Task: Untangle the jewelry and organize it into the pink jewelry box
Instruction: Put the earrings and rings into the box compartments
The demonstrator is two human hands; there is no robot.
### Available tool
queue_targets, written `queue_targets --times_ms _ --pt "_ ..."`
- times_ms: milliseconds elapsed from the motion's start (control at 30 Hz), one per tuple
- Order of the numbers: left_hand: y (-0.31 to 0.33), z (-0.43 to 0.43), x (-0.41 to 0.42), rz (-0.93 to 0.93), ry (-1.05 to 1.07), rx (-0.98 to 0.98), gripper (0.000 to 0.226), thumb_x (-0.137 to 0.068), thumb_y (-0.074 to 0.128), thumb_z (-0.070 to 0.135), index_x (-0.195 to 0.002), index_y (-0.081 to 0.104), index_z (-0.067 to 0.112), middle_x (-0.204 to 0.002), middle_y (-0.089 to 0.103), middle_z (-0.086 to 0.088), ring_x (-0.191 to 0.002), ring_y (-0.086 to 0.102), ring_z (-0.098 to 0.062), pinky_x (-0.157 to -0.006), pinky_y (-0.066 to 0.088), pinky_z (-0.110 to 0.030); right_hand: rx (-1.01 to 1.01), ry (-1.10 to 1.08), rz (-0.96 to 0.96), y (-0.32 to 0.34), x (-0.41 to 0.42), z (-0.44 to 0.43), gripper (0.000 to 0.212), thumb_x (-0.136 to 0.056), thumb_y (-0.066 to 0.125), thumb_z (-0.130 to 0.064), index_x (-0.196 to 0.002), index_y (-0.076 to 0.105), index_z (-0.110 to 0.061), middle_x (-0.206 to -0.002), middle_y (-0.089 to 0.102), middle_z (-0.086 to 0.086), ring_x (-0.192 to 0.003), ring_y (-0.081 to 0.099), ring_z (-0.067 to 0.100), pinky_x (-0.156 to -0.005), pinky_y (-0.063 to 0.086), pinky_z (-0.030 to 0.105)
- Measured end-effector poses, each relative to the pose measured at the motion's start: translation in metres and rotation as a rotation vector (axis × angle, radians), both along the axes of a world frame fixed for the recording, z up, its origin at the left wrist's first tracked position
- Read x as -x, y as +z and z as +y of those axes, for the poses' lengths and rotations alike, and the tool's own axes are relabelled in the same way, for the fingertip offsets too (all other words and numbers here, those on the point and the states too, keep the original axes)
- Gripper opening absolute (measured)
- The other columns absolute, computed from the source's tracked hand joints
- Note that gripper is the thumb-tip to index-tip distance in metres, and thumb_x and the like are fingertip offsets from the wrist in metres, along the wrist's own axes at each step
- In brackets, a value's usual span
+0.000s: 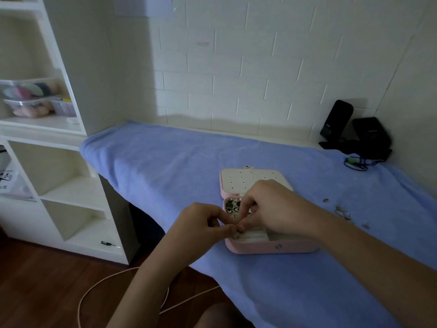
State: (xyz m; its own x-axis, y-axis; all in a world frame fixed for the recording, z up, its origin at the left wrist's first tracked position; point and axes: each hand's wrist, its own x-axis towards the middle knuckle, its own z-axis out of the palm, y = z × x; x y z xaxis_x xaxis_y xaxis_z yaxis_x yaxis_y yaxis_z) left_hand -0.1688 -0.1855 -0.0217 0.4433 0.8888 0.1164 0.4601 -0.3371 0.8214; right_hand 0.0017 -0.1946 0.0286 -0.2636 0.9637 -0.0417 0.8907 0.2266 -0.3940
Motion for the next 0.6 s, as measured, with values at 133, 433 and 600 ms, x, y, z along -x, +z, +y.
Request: queue_targets --times_ms 133,433,600 --pt "0.001 0.0 -0.001 -0.009 0.009 0.014 0.008 -0.082 0.07 0.028 -0.079 0.072 0.02 -0.04 0.039 0.01 -0.04 0.03 -0.008 -0.044 0.025 -0.015 -0.016 0.015 -0.005 -0.001 0.001 0.0 0.011 -0.073 0.078 -0.032 -0.065 0.07 -0.033 -0.063 0.055 -0.008 -0.069 0.054 0.01 -0.054 0.035 0.02" --pt "0.004 -0.002 -0.007 -0.031 0.064 -0.029 0.01 -0.074 0.075 0.037 -0.076 0.072 0.027 -0.049 0.045 0.013 -0.044 0.037 -0.002 -0.046 0.028 -0.012 -0.067 0.02 0.107 0.029 -0.036 0.003 0.006 -0.076 0.077 -0.026 -0.072 0.073 -0.026 -0.05 0.056 -0.02 -0.052 0.05 -0.007 -0.054 0.036 0.008" --pt "0.003 -0.006 -0.02 0.057 0.04 -0.117 0.014 -0.079 0.07 0.038 -0.066 0.069 0.034 -0.074 0.061 0.008 -0.067 0.053 -0.007 -0.059 0.041 -0.02 0.005 -0.179 -0.003 0.037 -0.115 0.015 0.006 -0.086 0.067 -0.024 -0.085 0.072 -0.022 -0.072 0.07 -0.008 -0.061 0.063 0.006 -0.054 0.045 0.016"
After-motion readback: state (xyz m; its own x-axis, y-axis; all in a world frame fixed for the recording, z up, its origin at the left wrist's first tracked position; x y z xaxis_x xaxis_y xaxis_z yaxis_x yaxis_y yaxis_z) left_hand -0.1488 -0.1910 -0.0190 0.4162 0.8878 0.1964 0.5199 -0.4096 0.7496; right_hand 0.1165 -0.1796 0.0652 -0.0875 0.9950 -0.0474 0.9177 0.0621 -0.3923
